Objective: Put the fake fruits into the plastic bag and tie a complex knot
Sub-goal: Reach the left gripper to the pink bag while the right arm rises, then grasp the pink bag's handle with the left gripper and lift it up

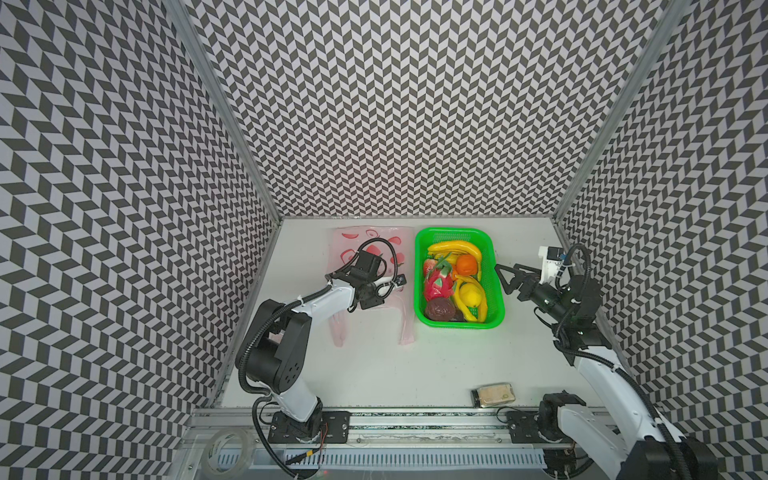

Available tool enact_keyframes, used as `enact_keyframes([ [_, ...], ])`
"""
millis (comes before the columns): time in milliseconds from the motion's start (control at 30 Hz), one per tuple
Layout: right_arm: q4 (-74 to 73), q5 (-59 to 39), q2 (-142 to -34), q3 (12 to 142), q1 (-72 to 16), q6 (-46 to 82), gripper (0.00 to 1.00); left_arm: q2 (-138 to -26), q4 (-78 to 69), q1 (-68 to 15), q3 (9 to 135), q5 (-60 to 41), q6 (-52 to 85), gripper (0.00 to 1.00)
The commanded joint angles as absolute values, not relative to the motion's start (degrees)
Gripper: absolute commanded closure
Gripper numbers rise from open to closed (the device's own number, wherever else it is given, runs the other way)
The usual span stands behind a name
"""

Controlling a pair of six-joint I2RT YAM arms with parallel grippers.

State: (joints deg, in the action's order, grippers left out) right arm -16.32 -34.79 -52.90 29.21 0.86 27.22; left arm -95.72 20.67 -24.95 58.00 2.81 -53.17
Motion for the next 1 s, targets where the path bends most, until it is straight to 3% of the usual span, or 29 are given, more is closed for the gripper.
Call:
enact_keyframes([
  [0,-19.49,-35.14,-53.09,29.43,0.66,26.65,0.01,-97.71,19.82,-24.7,59.73,1.49,-55.18,0.42],
  [467,-20.12,-35.03,-53.53,28.99,0.62,25.95,0.01,-103.84,21.01,-24.04,63.52,2.19,-56.03,0.54],
  [533,-20.25,-34.98,-53.53,28.91,0.62,25.88,0.01,-104.24,21.09,-23.86,63.93,1.85,-55.98,0.63],
  [633,-20.24,-35.21,-53.55,28.91,0.62,25.93,0.01,-104.4,20.41,-23.77,64.09,2.37,-55.78,0.97],
  [667,-20.22,-35.28,-53.54,29.0,0.61,25.95,0.01,-104.04,19.99,-23.63,63.83,2.1,-55.88,1.0],
  [967,-19.79,-35.83,-52.65,29.4,0.61,26.65,0.01,-93.34,21.64,-22.44,62.29,0.61,-53.85,1.0],
])
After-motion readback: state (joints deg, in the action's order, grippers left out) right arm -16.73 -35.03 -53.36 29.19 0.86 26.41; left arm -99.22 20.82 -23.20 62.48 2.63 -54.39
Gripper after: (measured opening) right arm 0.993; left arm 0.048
